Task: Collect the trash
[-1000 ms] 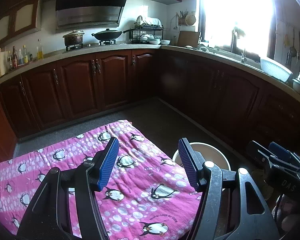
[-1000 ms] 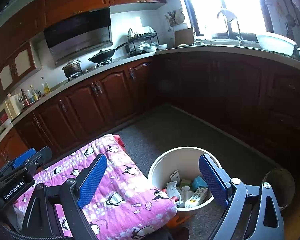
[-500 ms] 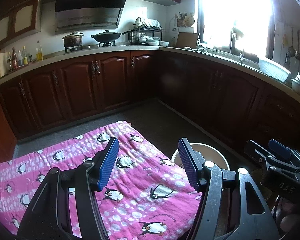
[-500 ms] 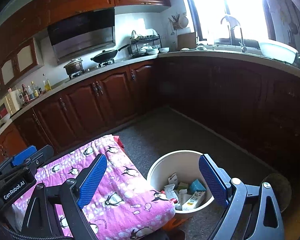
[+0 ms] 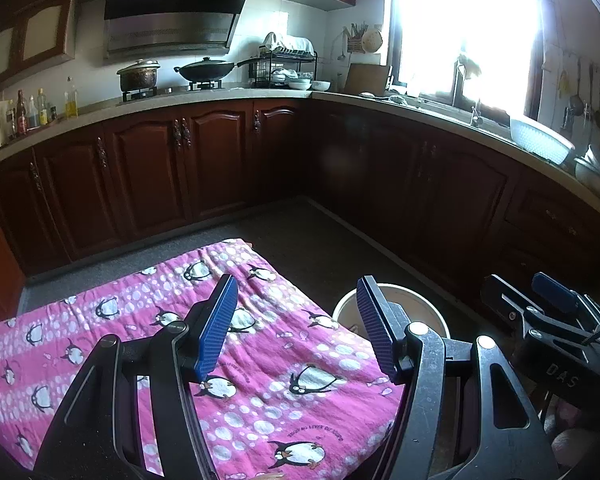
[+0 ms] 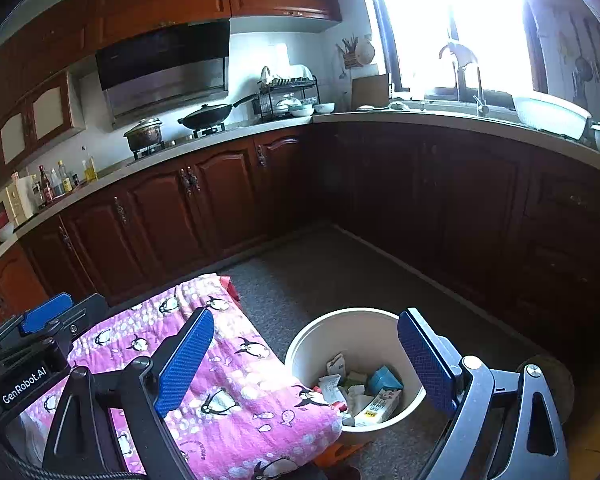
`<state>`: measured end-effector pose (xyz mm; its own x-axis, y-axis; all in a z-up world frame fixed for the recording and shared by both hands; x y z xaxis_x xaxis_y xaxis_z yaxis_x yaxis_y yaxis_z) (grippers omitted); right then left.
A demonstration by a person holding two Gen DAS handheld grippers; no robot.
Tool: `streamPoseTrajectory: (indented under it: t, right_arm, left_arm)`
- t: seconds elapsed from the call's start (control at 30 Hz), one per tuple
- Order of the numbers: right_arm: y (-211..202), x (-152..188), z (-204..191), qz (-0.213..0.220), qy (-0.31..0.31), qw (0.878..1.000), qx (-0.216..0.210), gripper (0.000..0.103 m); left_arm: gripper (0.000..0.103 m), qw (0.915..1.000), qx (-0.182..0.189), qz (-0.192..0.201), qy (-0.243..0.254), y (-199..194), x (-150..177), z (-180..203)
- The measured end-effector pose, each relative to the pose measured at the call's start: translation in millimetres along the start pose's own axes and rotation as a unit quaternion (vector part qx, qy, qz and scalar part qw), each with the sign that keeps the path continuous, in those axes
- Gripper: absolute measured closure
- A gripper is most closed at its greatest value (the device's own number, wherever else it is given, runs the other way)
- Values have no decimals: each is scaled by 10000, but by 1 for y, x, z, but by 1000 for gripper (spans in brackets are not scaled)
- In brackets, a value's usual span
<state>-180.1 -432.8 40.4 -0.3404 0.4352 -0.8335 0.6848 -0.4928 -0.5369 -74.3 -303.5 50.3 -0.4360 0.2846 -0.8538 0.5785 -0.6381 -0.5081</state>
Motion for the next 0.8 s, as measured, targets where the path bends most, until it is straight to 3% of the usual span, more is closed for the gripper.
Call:
streamPoseTrajectory:
  t: [0.8]
  right_arm:
    - [2,2,-6,-53,-146,9999,-6,11]
  left_arm:
    - [42,9999,136,-65,44,6,4,-3]
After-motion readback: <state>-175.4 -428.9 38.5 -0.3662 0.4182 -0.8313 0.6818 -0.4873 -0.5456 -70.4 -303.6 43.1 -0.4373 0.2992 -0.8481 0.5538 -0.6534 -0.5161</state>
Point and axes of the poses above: each gripper's, at about its wrist camera, not at the fingertips, and y roughly the way its jaws point, z to its right, x to its underside, the point moved 3 cm from there along y, roughly the way its jaws point, and after that the axes turned 2 degrees about -y, right-handed, at the moved point
